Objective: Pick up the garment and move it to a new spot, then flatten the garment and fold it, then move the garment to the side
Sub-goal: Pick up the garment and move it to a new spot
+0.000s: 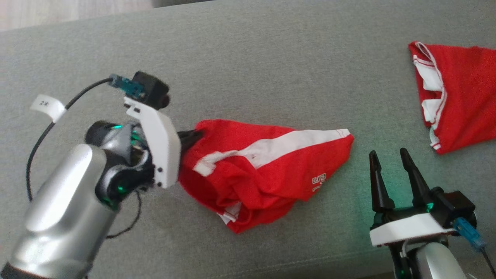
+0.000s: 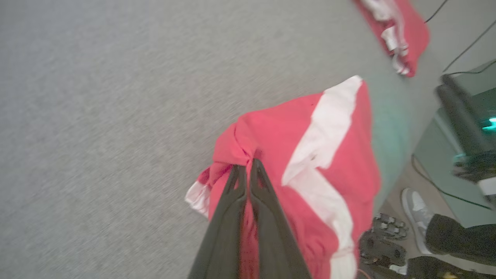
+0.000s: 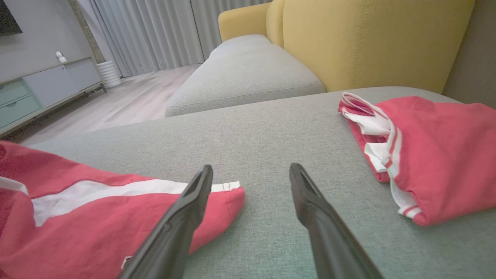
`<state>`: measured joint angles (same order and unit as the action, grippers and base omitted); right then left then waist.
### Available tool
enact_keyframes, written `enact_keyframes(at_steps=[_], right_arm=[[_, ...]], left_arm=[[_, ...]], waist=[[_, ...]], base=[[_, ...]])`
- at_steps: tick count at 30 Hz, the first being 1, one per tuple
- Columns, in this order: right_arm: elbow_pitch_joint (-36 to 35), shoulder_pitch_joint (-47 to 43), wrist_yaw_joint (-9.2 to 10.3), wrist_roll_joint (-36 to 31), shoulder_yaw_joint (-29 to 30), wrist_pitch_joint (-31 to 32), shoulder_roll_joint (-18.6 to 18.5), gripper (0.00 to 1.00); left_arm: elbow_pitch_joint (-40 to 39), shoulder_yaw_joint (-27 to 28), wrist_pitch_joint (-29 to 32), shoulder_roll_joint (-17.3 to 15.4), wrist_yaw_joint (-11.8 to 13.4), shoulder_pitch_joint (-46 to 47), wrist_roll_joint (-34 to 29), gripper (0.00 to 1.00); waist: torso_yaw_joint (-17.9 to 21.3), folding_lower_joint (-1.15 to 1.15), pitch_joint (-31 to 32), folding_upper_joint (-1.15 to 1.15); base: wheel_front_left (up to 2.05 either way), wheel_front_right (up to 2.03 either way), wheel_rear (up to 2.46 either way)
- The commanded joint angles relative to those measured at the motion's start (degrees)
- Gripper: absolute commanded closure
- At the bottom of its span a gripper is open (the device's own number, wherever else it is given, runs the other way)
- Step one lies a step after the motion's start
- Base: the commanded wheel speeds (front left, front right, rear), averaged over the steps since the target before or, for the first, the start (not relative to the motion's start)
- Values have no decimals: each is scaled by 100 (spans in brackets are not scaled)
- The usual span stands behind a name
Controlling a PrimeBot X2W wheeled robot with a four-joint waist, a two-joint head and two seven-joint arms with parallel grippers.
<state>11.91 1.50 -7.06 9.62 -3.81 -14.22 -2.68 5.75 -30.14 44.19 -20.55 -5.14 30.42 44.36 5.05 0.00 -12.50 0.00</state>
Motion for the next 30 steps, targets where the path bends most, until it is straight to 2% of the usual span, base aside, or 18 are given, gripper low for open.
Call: enact_keyframes(at_steps=[1,3,4,5,6,7,11,15,19,25,30], right_arm=[[-145,149,-43,26,-141,-77,-21,0],[-137,144,-43,25,-121,-77,-21,0],[-135,135,-43,23,-108,-77,-21,0],[-127,123,-43,16,-90,-77,-21,0],[-115,109,-43,4,-75,-77,-21,0],[-108,97,-43,-6,-64,-77,-21,0],[-90,60,-43,-33,-40,-77,-21,0],[-86,-5,-43,-100,25,-77,-20,0],[-85,-101,-43,-168,98,-77,-20,0],[-138,-270,-43,-267,244,-77,-20,0],[-219,-456,-43,-383,408,-77,-20,0]], left_arm=[[-71,248,-53,-243,-46,462,-120,100],[347,299,-337,-270,57,558,-364,100],[543,341,-515,-248,143,602,-473,82],[725,343,-661,-235,183,636,-575,59],[899,332,-781,-223,210,662,-662,4],[1069,340,-889,-198,254,678,-715,0],[1506,305,-1294,-151,303,674,-903,0],[1488,355,-1832,-85,404,562,-1018,0],[1143,570,-2544,49,709,237,-1043,0],[436,859,-3627,332,1265,-725,-1056,0],[12,905,-4635,693,1558,-1633,-1129,0]], waist=[[51,0,-11,0],[74,0,-7,0],[77,0,-2,0],[70,0,5,0],[57,0,13,0],[39,0,21,0],[-67,0,89,0],[-233,0,198,0],[-404,0,342,0],[-663,0,577,0],[-858,0,776,0]], base=[[0,0,0],[0,0,0],[0,0,0],[0,0,0],[0,0,0],[0,0,0],[0,0,0],[0,0,0],[0,0,0],[0,0,0],[0,0,0]])
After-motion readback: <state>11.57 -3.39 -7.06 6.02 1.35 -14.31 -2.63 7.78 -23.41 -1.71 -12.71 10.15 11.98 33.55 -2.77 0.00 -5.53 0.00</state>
